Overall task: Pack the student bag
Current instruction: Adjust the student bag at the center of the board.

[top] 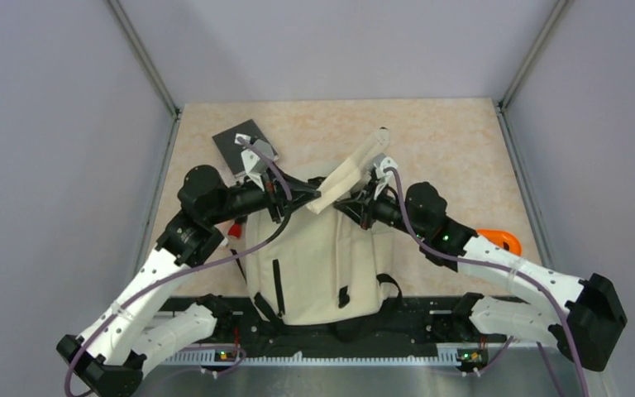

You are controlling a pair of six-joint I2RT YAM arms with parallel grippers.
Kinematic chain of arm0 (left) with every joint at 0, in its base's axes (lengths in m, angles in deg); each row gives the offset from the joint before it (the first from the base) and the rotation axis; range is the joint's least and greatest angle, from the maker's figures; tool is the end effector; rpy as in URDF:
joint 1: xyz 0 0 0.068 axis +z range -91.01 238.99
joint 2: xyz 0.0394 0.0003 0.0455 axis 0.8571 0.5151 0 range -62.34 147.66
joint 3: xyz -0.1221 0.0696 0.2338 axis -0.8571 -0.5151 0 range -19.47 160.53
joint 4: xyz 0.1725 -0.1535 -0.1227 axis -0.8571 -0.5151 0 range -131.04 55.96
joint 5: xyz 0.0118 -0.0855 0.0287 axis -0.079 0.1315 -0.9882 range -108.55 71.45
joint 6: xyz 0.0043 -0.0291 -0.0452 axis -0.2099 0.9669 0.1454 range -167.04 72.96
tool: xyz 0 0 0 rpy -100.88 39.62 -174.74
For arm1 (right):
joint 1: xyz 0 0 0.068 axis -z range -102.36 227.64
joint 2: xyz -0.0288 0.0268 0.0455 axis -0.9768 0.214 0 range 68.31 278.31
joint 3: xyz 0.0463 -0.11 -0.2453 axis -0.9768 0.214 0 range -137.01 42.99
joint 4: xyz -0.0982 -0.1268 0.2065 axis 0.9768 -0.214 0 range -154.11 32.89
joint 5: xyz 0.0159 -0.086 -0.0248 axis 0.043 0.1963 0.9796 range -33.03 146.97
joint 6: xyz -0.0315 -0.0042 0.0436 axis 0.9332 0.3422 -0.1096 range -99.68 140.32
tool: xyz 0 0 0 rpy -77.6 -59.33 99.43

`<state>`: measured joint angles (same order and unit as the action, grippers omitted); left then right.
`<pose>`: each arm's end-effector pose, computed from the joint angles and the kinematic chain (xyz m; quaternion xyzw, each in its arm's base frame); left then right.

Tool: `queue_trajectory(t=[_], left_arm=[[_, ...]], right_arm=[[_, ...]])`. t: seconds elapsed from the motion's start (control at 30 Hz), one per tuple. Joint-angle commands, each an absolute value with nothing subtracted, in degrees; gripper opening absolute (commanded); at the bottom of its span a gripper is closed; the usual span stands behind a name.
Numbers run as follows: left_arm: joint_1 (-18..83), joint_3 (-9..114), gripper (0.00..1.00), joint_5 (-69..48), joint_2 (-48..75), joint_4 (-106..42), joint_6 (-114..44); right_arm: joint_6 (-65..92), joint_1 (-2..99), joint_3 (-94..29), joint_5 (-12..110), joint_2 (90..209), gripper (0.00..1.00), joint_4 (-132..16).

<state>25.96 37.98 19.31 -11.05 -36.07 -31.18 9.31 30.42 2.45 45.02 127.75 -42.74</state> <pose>0.1507 -0.1241 0.4129 0.3311 0.6016 -0.4878 0.5390 0.1613 0.1852 0.3095 -0.2941 0.6724 0.3952 0.5524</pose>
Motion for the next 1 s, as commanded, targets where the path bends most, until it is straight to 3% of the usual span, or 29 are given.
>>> queue_trajectory(t=[0.0,0.4,0.6,0.7,0.97], left_arm=[[26.19,35.22,0.09,24.10,-21.08,-33.45,-35.10],[26.16,26.29,0.17,22.12,-37.89,-50.00,-38.38],[26.20,27.57,0.42,14.04,-43.22,-61.35,-40.81],[26.15,28.06,0.62,4.18,-45.58,-63.73,-41.46],[26.19,33.57,0.83,-15.99,-32.60,-63.52,-38.65]], right_arm=[[4.75,33.58,3.26,58.39,128.62,0.00,-39.76],[3.77,39.04,0.24,55.64,132.70,0.00,-35.35],[7.24,39.15,-1.75,53.79,133.32,0.00,-33.94],[8.61,39.15,-2.14,51.50,132.63,0.00,-33.10],[15.89,39.19,-4.89,37.17,129.61,0.00,-31.88]])
